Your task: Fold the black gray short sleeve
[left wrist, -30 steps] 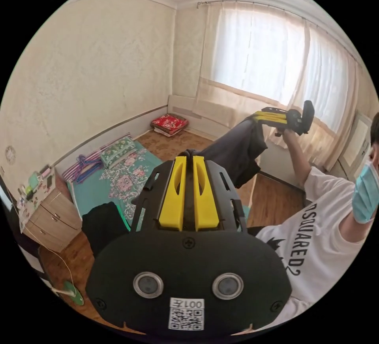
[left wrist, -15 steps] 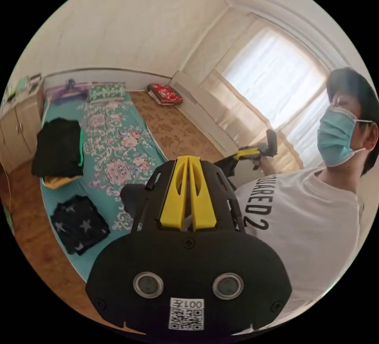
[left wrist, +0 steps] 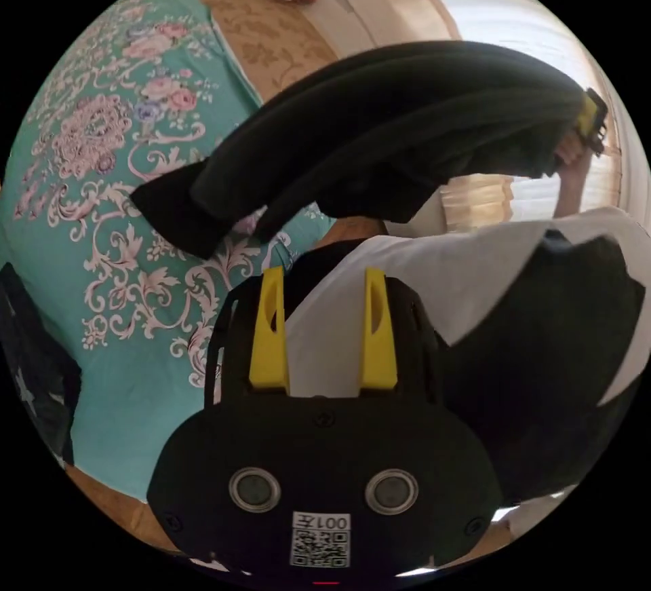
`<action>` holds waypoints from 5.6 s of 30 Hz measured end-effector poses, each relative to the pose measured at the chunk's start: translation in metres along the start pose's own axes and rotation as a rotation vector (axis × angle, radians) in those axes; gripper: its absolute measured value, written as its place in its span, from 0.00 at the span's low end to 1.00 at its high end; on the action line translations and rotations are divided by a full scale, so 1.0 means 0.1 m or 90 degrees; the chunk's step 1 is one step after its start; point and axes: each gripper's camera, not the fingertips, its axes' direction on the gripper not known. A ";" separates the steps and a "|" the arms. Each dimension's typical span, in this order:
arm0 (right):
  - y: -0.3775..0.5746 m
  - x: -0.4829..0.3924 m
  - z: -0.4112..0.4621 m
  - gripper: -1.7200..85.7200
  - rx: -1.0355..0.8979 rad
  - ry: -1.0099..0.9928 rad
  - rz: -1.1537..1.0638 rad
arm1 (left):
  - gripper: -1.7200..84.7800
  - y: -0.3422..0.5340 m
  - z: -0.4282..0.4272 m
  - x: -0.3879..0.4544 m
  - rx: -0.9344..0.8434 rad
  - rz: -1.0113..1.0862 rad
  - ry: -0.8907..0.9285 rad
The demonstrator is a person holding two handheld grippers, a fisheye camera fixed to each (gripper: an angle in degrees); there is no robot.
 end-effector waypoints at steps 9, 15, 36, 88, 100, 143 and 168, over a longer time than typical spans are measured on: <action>-0.43 0.00 -0.34 0.03 0.164 -0.048 -0.043 | 0.20 -0.52 -0.33 0.12 0.100 -0.018 -0.191; -0.64 -0.22 -0.72 0.03 0.240 0.004 -0.124 | 0.02 -0.40 -1.43 0.22 0.283 -0.039 -0.232; -1.56 2.16 -0.57 0.03 0.027 0.163 0.088 | 0.01 -0.61 -4.08 -0.12 0.107 0.071 -0.262; -3.31 5.30 2.04 0.03 -0.281 0.309 -0.072 | 0.01 -2.25 -4.30 -3.34 0.061 0.039 -0.417; -4.57 4.19 0.31 0.04 0.002 0.510 -0.226 | 0.01 -2.35 -5.65 -2.39 0.209 0.197 -0.704; -0.58 5.44 3.79 0.04 -0.553 0.069 0.063 | 0.02 0.30 -1.88 -7.70 -0.354 -0.092 -0.521; -1.35 9.24 2.07 0.06 -0.403 0.107 -0.293 | 0.02 -2.39 -1.46 -9.22 0.006 -0.138 -0.477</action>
